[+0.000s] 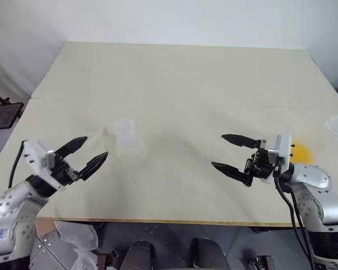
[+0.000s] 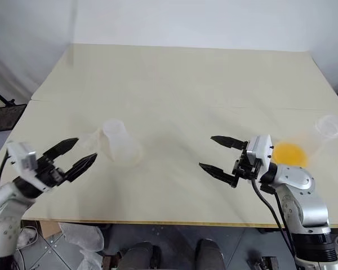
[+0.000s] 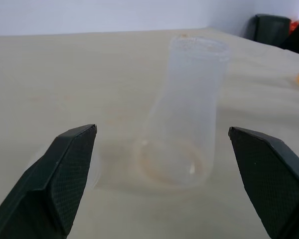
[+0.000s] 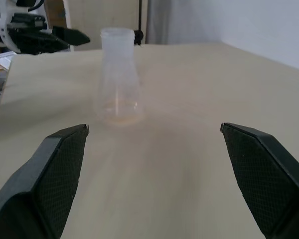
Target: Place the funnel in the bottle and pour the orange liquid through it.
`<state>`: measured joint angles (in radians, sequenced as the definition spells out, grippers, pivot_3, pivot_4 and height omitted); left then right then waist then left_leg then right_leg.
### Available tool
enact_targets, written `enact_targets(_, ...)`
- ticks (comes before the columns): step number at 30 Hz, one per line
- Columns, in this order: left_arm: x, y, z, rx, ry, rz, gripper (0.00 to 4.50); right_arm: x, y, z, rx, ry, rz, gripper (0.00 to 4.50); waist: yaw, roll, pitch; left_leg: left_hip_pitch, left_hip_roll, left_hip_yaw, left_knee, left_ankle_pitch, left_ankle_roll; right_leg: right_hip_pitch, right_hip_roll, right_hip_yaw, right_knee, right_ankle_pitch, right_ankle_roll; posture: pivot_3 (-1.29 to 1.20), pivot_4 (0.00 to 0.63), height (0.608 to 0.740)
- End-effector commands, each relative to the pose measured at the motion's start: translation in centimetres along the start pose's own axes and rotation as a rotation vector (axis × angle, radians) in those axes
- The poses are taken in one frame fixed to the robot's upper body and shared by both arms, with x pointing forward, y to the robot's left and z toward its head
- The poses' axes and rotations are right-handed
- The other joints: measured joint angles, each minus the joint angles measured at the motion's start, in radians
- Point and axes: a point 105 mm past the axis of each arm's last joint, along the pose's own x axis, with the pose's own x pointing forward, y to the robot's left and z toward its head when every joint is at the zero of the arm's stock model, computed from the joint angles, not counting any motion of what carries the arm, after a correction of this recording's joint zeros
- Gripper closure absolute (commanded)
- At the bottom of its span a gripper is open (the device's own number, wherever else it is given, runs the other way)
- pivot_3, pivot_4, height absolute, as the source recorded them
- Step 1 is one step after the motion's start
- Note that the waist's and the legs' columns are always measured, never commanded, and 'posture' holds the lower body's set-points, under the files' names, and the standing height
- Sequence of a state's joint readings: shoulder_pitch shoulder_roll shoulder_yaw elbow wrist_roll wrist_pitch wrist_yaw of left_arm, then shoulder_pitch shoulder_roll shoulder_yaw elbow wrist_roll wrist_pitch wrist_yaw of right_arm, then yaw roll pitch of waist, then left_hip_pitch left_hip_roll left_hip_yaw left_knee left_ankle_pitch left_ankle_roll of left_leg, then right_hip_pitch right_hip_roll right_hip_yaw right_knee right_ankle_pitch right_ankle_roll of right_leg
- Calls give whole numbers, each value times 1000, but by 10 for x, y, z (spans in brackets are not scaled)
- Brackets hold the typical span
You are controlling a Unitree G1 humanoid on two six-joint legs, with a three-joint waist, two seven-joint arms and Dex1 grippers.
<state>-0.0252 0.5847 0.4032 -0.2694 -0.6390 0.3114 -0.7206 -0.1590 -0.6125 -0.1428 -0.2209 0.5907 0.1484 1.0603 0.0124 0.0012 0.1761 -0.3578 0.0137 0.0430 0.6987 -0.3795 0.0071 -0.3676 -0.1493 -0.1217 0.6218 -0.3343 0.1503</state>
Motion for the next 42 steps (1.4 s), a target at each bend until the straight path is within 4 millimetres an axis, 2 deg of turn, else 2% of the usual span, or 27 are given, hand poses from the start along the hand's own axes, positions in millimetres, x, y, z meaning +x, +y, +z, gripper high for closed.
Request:
enact_targets(1, 21, -5, 5, 28, 7, -42, 0, -4, 0, 8, -49, -15, -5, 55, -1, 0, 0, 0, 0, 0, 0, 0, 0, 0, 0, 0, 0, 0, 0, 0, 150, 740)
enact_targets(7, 51, -10, 2, 38, 33, -137, 0, -6, 4, 7, -49, -16, -28, 55, -13, 0, 0, 1, 0, 1, 0, 0, 0, 0, 0, 0, 0, 0, 0, 0, 150, 740)
enact_targets(12, 61, -9, 6, 32, 13, -162, 0, -8, 5, 7, -51, -18, -57, 55, -13, 0, 0, 0, 0, 1, 0, 0, 0, 0, 0, 0, 0, 0, 0, 0, 150, 740)
enact_targets(15, 67, -9, 6, 39, 2, -161, 599, -9, 7, 5, -47, -17, -71, 0, -12, 0, 0, 0, 0, 1, 0, 0, 0, 0, 0, 0, 0, 0, 0, 0, 150, 740)
enact_targets(20, 69, -13, 4, 36, 2, -193, 2104, -13, 8, 5, -54, -18, -106, 0, -11, 0, 0, 0, 0, 0, 0, 0, 0, 0, 0, 0, 0, 0, 0, 0, 150, 740)
enact_targets(25, 82, -29, 16, 24, -40, -304, 2145, -22, 7, 5, -69, -6, -160, 0, -7, 0, 0, 0, 0, 0, 1, 0, 0, 1, 0, 0, 0, 0, 0, 0, 150, 740)
enact_targets(28, 96, -41, 26, 35, -69, -375, 2145, -30, 5, 6, -80, 1, -207, 0, -1, 0, 0, 0, 0, 0, 1, 0, 0, 1, 0, 0, 0, 0, 0, 0, 150, 740)
enact_targets(30, 113, -53, 31, 49, -74, -451, 2145, -39, 4, 6, -87, 15, -251, 0, 7, 0, 0, 0, -1, 0, 1, 0, 0, 1, 0, 0, 0, 0, 0, 0, 150, 740)
enact_targets(34, 150, -91, 24, 99, -17, -669, 2145, -66, 9, 3, -94, 69, -350, 0, 25, -1, 0, -1, -3, 3, 2, 0, 0, 2, 0, -2, 0, 0, 0, 0, 150, 740)
enact_targets(38, 173, -110, 20, 98, -21, -746, 2145, -79, 14, 2, -97, 91, -414, 0, 15, -1, 0, -2, -2, 7, 0, 0, 0, 1, 0, -2, -2, 0, 0, 0, 150, 740)
enact_targets(42, 185, -120, 13, 135, 1, -791, 2145, -84, 20, 3, -99, 98, -445, 0, 5, -1, 0, -2, 0, 11, -1, 0, 0, -1, 1, -2, -1, 0, 0, 0, 150, 740)
